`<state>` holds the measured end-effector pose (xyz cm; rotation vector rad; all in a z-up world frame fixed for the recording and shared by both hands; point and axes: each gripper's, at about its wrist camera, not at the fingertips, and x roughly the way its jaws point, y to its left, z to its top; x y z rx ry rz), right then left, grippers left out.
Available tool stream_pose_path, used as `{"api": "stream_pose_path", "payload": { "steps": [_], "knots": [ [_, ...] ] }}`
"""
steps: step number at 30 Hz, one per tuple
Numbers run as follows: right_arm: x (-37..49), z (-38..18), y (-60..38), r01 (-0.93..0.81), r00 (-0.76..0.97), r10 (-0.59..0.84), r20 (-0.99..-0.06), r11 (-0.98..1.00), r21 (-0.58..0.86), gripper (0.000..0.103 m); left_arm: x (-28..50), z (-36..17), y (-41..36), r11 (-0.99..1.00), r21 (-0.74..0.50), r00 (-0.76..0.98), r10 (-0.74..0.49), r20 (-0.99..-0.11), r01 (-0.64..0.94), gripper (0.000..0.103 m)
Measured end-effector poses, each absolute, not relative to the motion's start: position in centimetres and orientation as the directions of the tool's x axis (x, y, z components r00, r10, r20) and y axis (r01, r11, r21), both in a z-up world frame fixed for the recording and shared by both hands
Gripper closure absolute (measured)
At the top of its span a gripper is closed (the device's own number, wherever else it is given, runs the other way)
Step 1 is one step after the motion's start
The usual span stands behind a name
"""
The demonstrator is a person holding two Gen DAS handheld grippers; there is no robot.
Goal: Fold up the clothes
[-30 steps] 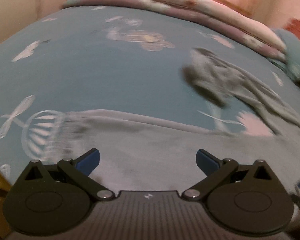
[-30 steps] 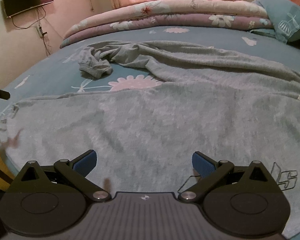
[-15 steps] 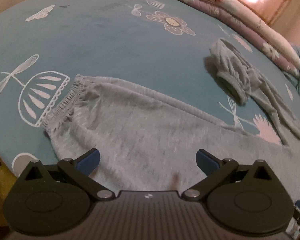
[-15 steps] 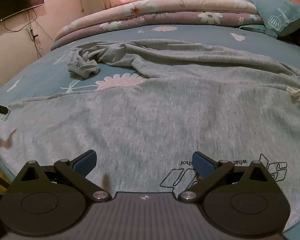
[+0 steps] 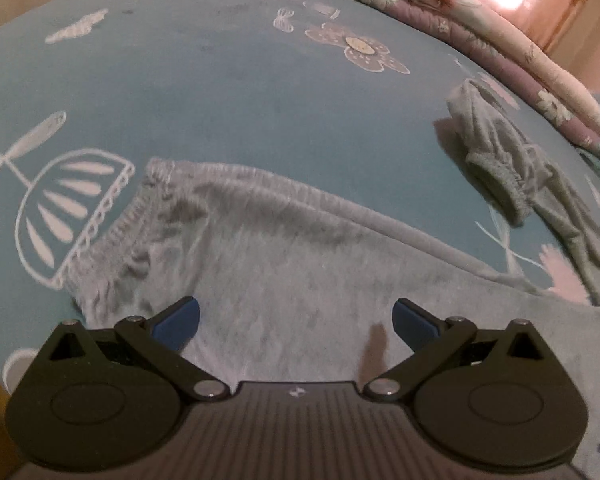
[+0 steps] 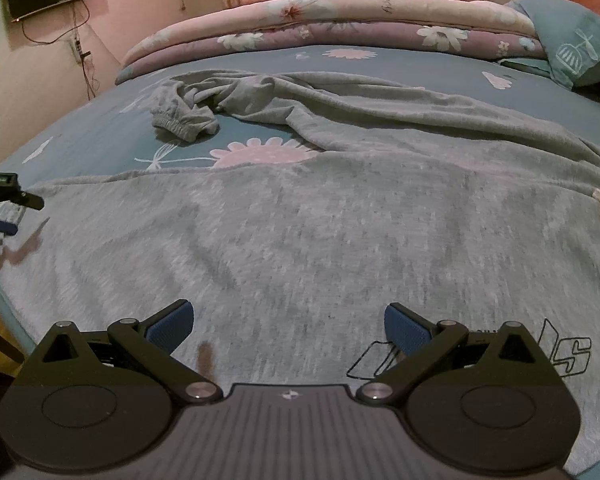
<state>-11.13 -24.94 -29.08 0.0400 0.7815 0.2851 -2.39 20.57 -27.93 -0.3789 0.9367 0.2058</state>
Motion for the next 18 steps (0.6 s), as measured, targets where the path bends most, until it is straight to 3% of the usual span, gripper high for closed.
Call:
{"api": "stream_pose_path", "payload": {
  "steps": [4, 11, 18],
  "knots": [
    [-11.2, -28.9, -25.0, -0.238, 0.679, 0.269, -0.683, 0.961, 0.141, 0.000, -2.1, -27.3, 20.4, 0.916, -0.203, 0.570, 0.033, -0.821, -0.346, 0.001],
    [-11.5, -28.5, -25.2, -0.245, 0.683, 0.279, -0.675, 0.958, 0.148, 0.000, -4.7, -24.5, 17.6, 0.935, -0.237, 0.595, -0.036, -0.803, -0.263, 0.001],
    [-11.3, -29.1, -25.1, -0.232, 0.670, 0.256, -0.697, 0.964, 0.132, 0.000, -5.3, -25.8, 15.4, 0.939, -0.230, 0.537, -0.061, -0.842, -0.254, 0.001]
  ]
}}
